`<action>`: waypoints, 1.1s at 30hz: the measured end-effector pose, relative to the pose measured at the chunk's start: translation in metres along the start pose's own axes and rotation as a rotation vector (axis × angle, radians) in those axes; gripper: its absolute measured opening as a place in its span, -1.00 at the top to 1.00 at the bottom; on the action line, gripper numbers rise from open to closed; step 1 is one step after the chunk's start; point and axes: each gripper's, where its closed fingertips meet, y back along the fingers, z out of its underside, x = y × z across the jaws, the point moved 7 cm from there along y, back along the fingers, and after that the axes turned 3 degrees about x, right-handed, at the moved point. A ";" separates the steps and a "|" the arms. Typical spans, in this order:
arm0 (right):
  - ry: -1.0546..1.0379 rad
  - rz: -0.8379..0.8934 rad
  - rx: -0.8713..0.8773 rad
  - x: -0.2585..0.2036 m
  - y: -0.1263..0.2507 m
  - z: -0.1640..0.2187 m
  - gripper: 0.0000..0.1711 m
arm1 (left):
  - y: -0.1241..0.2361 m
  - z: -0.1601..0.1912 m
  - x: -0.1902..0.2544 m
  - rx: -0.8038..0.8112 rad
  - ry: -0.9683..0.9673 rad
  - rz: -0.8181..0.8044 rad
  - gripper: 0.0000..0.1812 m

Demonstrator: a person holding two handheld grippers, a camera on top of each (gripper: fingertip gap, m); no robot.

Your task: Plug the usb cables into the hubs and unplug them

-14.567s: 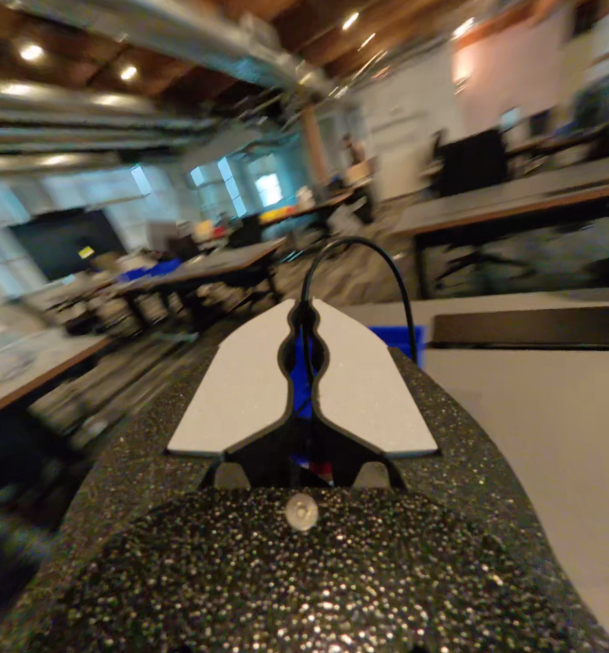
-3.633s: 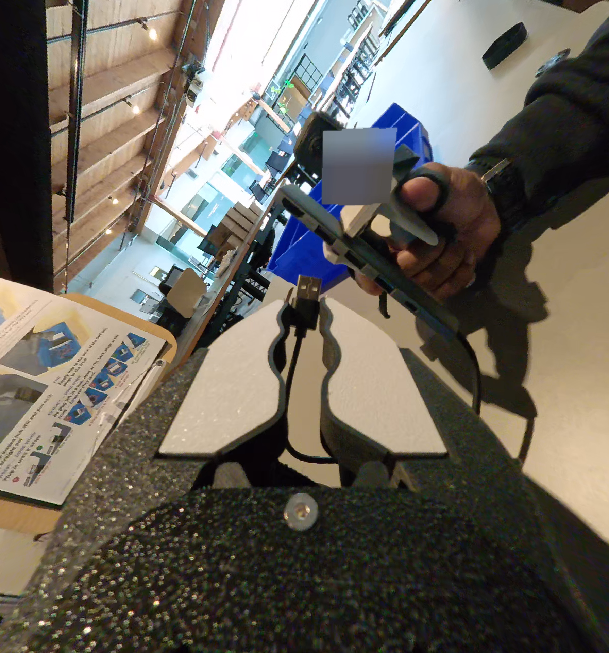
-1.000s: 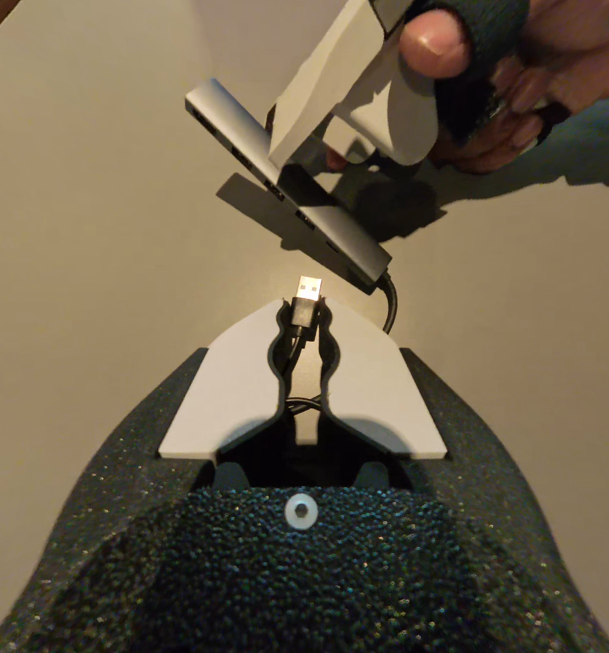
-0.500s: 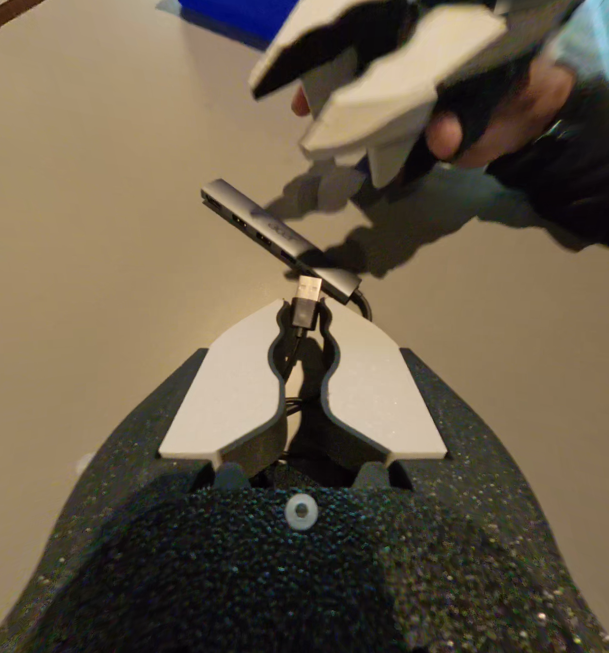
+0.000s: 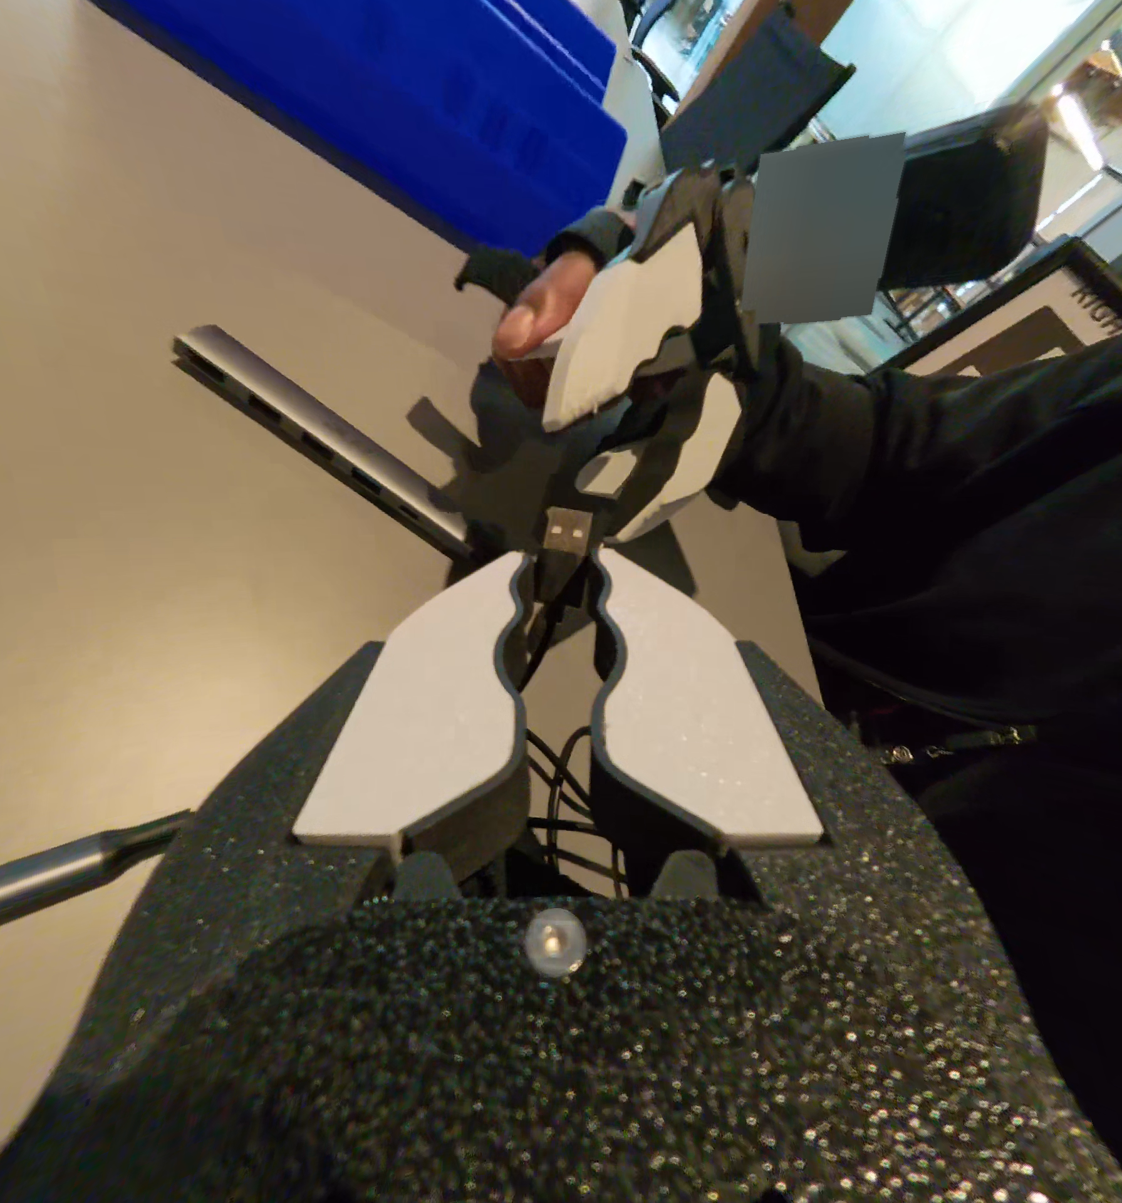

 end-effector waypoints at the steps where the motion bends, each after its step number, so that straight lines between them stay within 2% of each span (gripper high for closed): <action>1: 0.006 -0.016 0.004 -0.003 -0.001 -0.001 0.58 | -0.002 0.002 0.001 -0.017 -0.005 0.005 0.83; 13: 0.125 -0.104 -0.020 -0.023 -0.010 -0.001 0.90 | -0.013 0.014 0.011 -0.136 -0.021 0.081 0.83; 33: 0.210 -0.152 -0.084 -0.034 -0.016 0.003 0.95 | -0.019 0.021 0.007 -0.182 0.000 0.085 0.84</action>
